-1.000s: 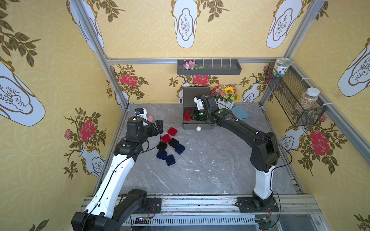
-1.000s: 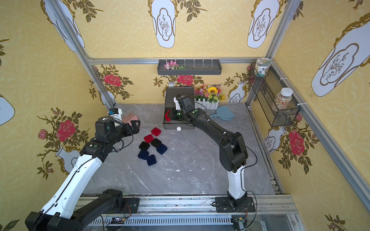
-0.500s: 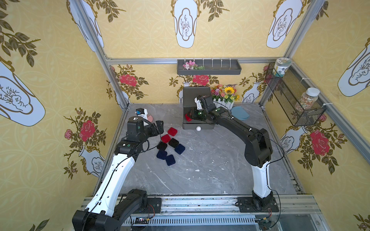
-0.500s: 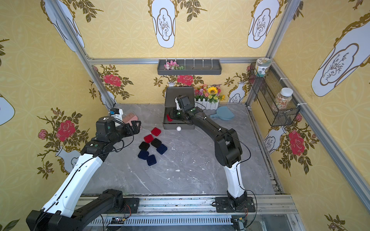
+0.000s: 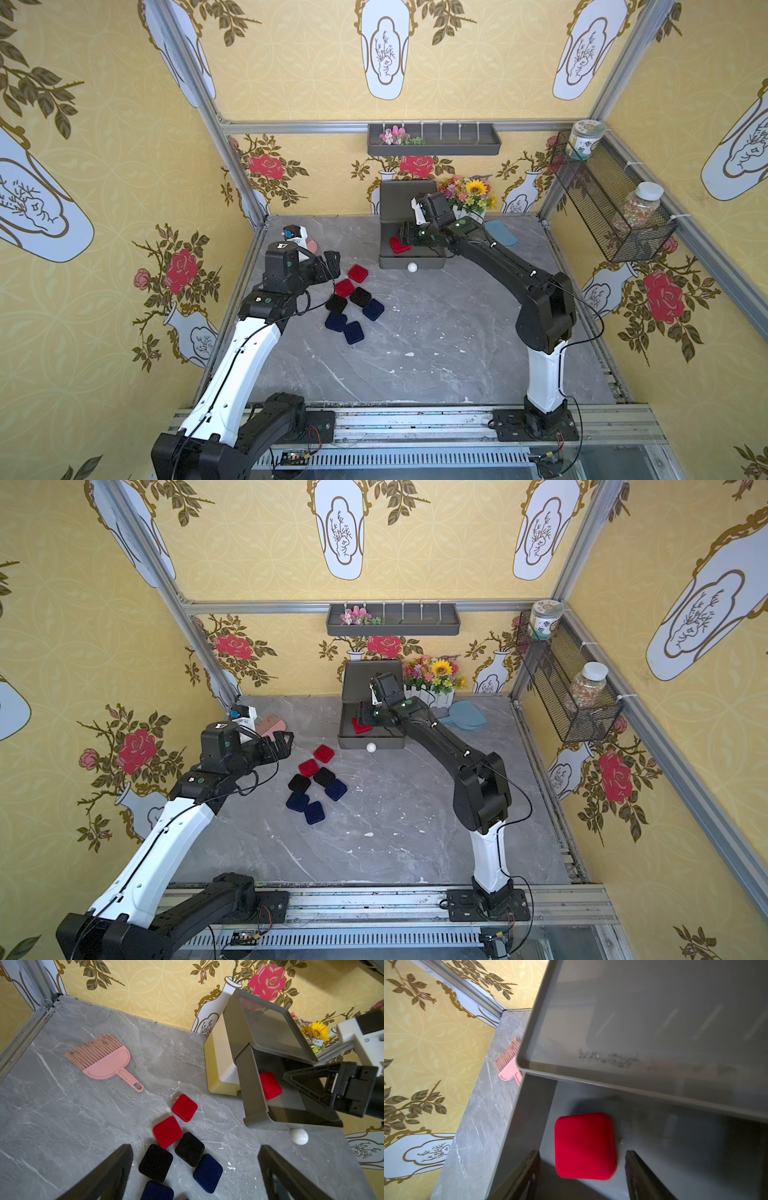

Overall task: Place the brooch boxes into the drawer by color
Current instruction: Adjust the brooch box in the drawer.

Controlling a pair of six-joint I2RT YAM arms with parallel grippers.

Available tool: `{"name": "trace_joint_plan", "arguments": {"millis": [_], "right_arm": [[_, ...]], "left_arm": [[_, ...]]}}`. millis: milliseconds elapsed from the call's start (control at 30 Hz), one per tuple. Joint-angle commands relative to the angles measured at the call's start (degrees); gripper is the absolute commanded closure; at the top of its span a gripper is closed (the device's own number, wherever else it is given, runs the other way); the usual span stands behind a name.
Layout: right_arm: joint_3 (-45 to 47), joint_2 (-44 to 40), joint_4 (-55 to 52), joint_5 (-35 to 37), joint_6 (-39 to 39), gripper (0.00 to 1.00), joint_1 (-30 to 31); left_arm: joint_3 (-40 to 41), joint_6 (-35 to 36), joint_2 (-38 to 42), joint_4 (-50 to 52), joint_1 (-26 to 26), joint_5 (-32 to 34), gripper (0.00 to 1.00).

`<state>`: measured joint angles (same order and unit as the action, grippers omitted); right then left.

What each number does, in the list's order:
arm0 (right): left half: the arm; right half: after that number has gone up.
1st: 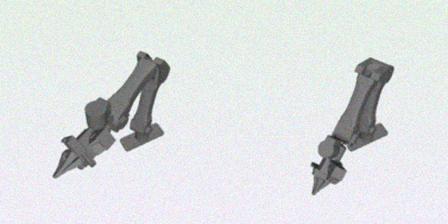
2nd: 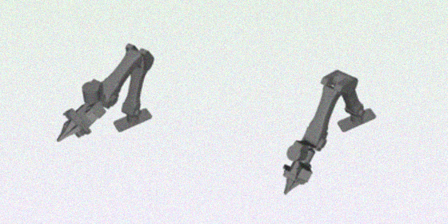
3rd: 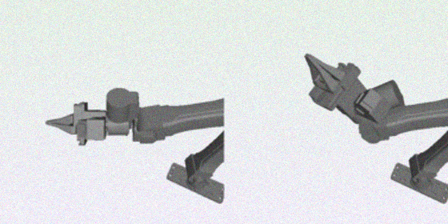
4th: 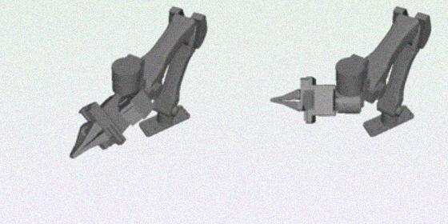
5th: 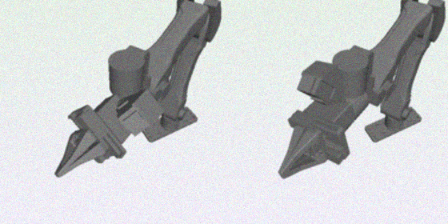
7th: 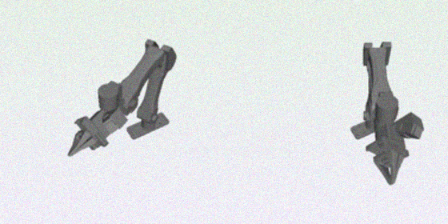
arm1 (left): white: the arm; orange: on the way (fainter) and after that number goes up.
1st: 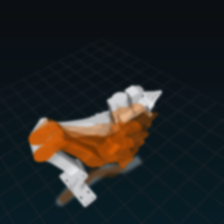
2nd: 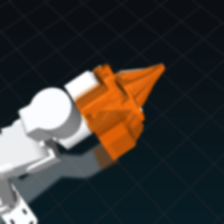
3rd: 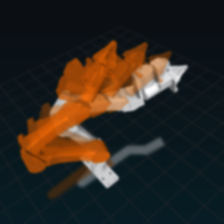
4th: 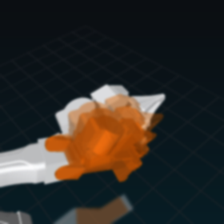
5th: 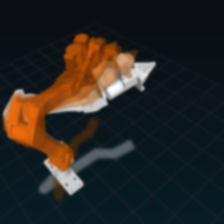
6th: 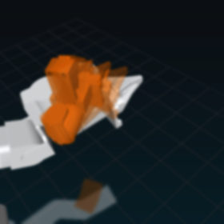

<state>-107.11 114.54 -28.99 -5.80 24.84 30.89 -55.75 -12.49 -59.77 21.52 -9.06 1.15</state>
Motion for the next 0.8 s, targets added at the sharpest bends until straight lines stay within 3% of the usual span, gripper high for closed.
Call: {"name": "trace_joint_plan", "arguments": {"millis": [0,67,133,167,367,767], "right_arm": [[-0.61,-1.06,-2.76,2.99,-3.23,0.45,0.13],[-0.78,-1.18,-4.52,4.48,-4.67,0.66,0.04],[-1.26,-0.84,-6.06,5.32,-6.08,0.94,0.05],[-1.67,-0.52,-6.89,5.81,-6.62,1.00,0.04],[-6.81,4.20,-13.40,6.41,-8.28,1.00,0.30],[-8.38,7.48,-12.89,6.01,-8.13,1.00,2.30]], "left_arm": [[0.02,-0.08,-0.09,0.28,0.00,-0.22,0.00],[0.02,-0.08,-0.01,0.25,0.00,-0.12,0.00],[0.02,-0.08,-0.09,0.28,-0.06,-0.18,0.00],[0.02,-0.08,-0.09,0.19,0.01,-0.22,0.00],[-0.01,-0.08,-0.26,0.28,0.16,-0.17,0.00],[-0.09,0.00,-0.46,0.50,0.60,-0.20,0.00]]}}
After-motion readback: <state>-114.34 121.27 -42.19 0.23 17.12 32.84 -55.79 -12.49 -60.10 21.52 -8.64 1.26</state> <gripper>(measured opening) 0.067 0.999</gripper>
